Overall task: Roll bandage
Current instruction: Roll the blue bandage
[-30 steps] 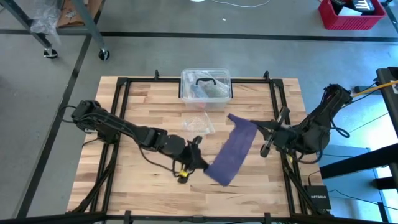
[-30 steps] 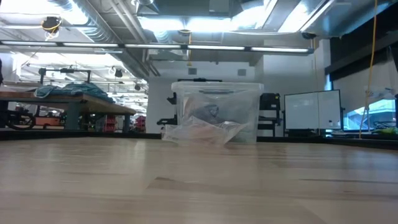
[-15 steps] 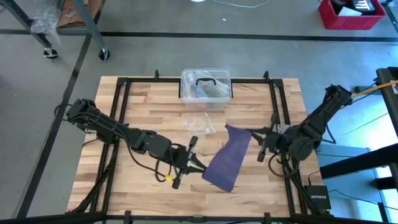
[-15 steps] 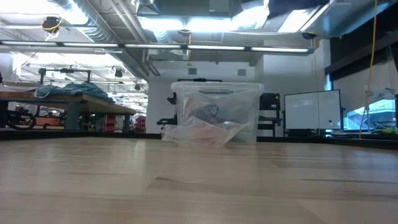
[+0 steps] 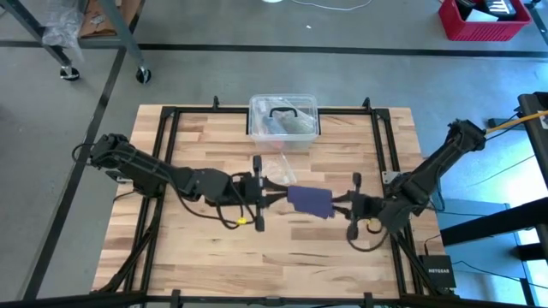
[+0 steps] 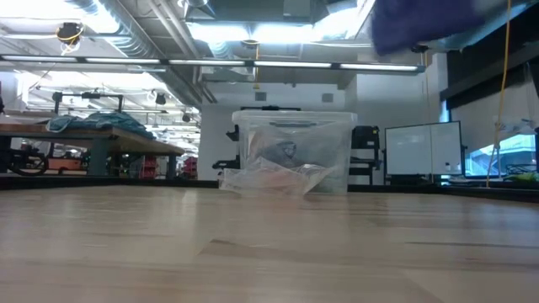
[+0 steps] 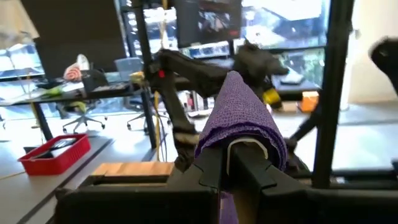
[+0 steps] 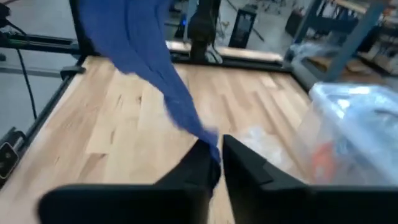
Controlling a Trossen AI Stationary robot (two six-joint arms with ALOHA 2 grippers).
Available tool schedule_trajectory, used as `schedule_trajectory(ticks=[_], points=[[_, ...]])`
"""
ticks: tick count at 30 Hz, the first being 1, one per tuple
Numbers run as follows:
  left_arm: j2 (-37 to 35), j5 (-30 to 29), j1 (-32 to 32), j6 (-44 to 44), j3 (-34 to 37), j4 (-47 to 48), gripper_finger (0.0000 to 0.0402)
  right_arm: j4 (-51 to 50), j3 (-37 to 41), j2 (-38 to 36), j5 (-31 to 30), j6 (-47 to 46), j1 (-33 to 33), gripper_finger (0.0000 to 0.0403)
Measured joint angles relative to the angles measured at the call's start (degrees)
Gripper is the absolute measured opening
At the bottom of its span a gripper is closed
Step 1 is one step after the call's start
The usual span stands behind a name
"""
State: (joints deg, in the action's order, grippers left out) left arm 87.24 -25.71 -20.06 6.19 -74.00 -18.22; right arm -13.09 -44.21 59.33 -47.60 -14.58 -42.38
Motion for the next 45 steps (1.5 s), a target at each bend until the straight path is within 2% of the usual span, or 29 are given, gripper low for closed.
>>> schedule_trajectory(ticks=[7, 11, 13, 15, 19, 23, 27, 31, 34, 38, 39, 43, 45], points=[[-0.02, -0.15, 0.36, 0.29, 0.00, -0.46, 0.0010, -0.56, -0.47, 2.92, 3.85, -1.70, 1.17, 0.0181], [-0.02, -0.13, -0.13, 0.69, 0.00, -0.35, 0.0010, -5.44, -5.18, 1.27, 11.62, -2.65, 1.00, 0.0238], [-0.02, -0.13, -0.19, 0.73, 0.00, -0.71, 0.0010, -9.01, -7.78, 0.25, 13.43, -5.01, 1.19, 0.0255], [-0.02, -0.11, -0.19, 0.73, 0.00, -0.86, 0.0010, -11.35, -8.74, -0.15, 12.06, -6.21, 1.15, 0.0264], [0.00, -0.09, -0.19, 0.70, 0.00, -0.74, 0.0010, -10.70, -7.07, -0.34, 4.66, -5.98, 1.17, 0.0267], [0.00, -0.07, -0.19, 0.53, 0.00, -0.74, 0.0010, -2.64, -1.58, -0.27, 0.73, -3.89, 1.17, 0.0259], [0.00, -0.05, -0.19, 0.72, 0.00, -0.74, 0.0010, 12.32, 3.89, 0.25, -0.20, 3.70, 1.86, 0.0250], [0.00, 0.00, -0.13, 1.05, 0.00, -0.66, 0.0010, 21.55, 5.45, 1.38, 1.40, 11.42, 3.91, 0.0235], [0.00, 0.14, -0.10, 1.39, 0.00, -0.65, 0.0010, 25.10, 5.38, 2.11, 4.26, 16.89, 5.45, 0.0181], [0.02, 1.39, -0.84, 3.17, 0.00, -0.23, 0.0010, 27.78, 4.94, 1.84, 2.05, 25.20, 5.70, 0.0042], [0.02, 1.43, -1.13, 3.67, 0.00, -0.21, 0.0010, 27.94, 4.69, 1.78, 1.26, 27.88, 5.70, 0.0022], [0.02, 2.32, -2.60, 5.10, 0.00, 0.16, 0.0010, 28.64, 2.36, 1.73, -2.25, 36.81, 5.70, 0.0020], [0.01, 8.08, -3.04, 5.51, 0.00, 2.50, 0.0010, 28.65, 0.45, 1.72, -4.61, 41.81, 5.68, 0.0008]])
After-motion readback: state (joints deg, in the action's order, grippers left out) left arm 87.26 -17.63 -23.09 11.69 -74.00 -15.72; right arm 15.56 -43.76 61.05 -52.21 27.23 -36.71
